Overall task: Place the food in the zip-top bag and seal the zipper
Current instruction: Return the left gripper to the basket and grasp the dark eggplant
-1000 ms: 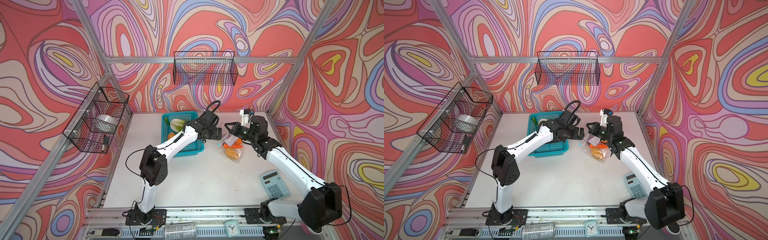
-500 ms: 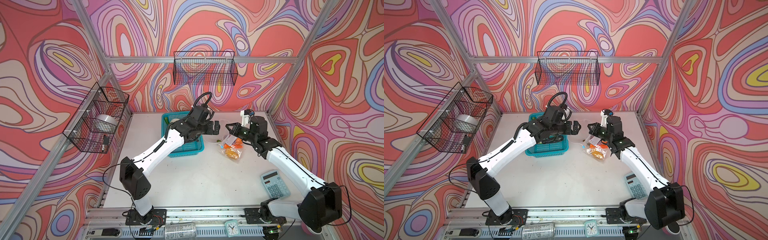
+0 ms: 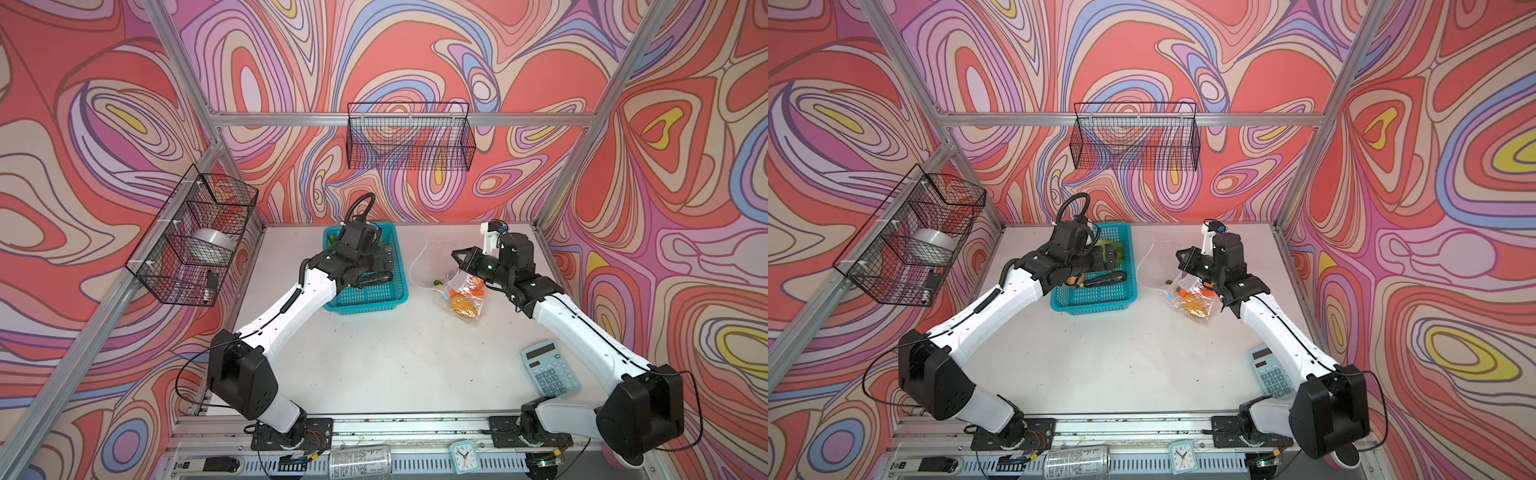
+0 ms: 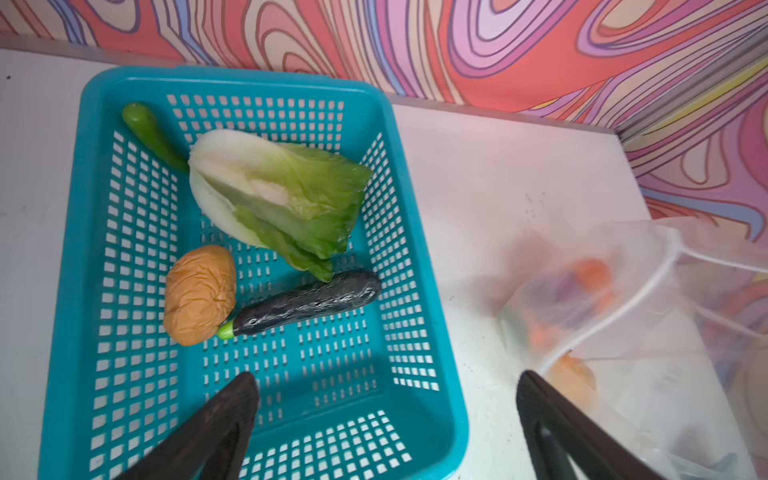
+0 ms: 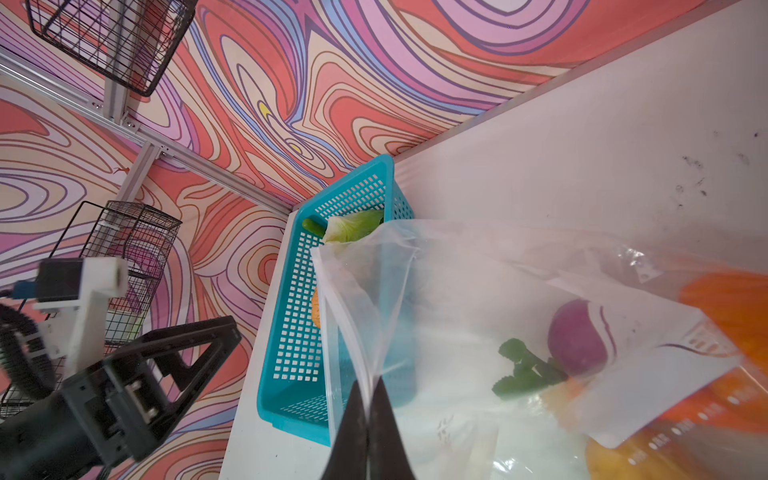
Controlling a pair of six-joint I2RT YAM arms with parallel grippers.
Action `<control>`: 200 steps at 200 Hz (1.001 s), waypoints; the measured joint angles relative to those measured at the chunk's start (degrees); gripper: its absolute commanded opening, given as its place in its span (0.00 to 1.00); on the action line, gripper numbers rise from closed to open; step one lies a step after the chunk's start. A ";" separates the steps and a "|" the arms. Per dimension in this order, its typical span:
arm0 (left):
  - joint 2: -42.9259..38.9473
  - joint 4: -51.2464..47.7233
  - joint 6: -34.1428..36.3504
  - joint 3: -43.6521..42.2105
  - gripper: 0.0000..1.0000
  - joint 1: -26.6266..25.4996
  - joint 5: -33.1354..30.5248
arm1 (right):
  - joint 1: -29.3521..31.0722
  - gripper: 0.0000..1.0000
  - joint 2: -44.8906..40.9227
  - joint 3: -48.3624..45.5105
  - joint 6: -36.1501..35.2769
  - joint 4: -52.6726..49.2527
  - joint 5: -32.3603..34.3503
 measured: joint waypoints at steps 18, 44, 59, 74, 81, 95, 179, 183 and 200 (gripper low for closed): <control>2.97 0.55 2.62 0.15 1.00 3.23 7.19 | 0.00 0.00 0.00 0.00 0.00 -0.33 0.09; 7.91 0.31 7.41 0.72 1.00 6.80 14.78 | 0.00 0.00 0.04 0.04 0.00 -1.03 0.35; 10.40 -0.76 11.78 1.53 1.00 7.63 16.55 | 0.00 0.00 0.09 0.50 -0.07 -1.68 0.59; 12.87 -2.73 16.74 3.37 1.00 7.58 17.20 | 0.00 0.00 0.11 1.33 -0.44 -2.49 0.81; 13.99 -3.61 19.12 4.39 1.00 7.52 17.20 | 0.00 0.00 0.11 1.77 -0.61 -2.64 0.96; 15.72 -4.48 23.43 5.51 1.00 7.41 17.03 | 0.00 0.00 0.11 2.32 -0.94 -2.64 1.25; 28.41 -10.05 38.77 14.21 1.00 7.43 13.35 | 0.00 0.00 0.09 2.45 -1.75 -2.93 2.34; 28.83 -10.36 39.04 14.60 1.00 7.41 13.09 | 0.00 0.00 0.09 2.45 -1.77 -2.97 2.40; 30.49 -11.13 40.04 15.96 1.00 7.43 12.22 | 0.00 0.00 0.07 2.45 -1.97 -3.30 2.69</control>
